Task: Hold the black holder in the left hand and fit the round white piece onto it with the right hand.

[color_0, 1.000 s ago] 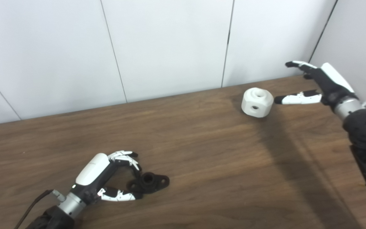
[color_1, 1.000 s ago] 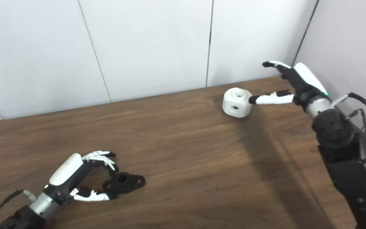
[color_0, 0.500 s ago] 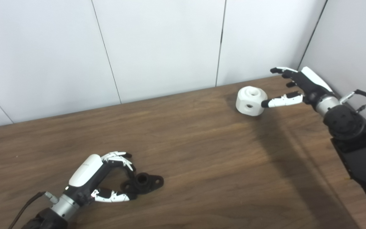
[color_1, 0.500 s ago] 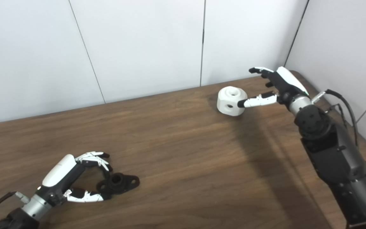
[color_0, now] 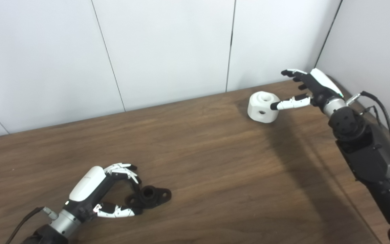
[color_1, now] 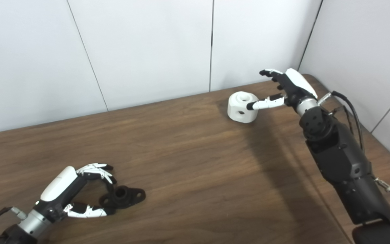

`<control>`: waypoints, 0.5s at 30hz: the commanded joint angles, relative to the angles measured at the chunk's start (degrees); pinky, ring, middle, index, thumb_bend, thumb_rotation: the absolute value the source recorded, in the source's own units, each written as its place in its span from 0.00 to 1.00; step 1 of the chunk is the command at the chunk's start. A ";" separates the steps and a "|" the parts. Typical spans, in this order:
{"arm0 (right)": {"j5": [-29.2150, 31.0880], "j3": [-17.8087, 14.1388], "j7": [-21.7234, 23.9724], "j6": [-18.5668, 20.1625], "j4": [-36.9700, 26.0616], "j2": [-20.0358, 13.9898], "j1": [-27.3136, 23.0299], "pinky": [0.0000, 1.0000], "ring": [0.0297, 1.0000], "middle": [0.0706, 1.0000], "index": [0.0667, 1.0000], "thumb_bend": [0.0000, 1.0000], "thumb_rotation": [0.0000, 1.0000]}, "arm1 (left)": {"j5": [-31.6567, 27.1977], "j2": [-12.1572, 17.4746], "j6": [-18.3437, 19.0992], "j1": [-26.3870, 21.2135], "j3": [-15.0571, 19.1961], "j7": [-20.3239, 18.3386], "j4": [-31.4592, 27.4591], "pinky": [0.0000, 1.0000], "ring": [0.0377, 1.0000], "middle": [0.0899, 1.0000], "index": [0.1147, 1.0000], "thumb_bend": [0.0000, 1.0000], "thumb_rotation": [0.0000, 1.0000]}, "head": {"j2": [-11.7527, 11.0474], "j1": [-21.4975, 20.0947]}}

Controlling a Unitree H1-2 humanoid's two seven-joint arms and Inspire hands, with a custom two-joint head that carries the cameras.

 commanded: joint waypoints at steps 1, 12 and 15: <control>-0.89 -0.28 -1.19 -1.55 -0.29 -1.58 -3.32 0.80 0.89 0.89 0.84 0.90 0.36 | 0.82 1.92 0.76 0.45 -0.10 -1.26 -0.21 0.84 0.81 0.61 0.42 0.52 0.04 | 0.03 0.13; -1.42 1.68 -0.73 -1.86 2.99 -1.45 -5.13 0.78 0.88 0.88 0.83 0.90 0.34 | 1.11 1.78 0.77 0.52 0.01 -1.37 -0.45 0.84 0.81 0.61 0.42 0.52 0.04 | 0.13 0.79; -1.43 2.19 -0.81 -2.30 3.76 -1.45 -5.45 0.78 0.88 0.89 0.83 0.91 0.34 | 0.75 1.82 0.77 0.75 0.19 -1.63 -0.76 0.85 0.82 0.61 0.42 0.52 0.04 | 0.12 0.92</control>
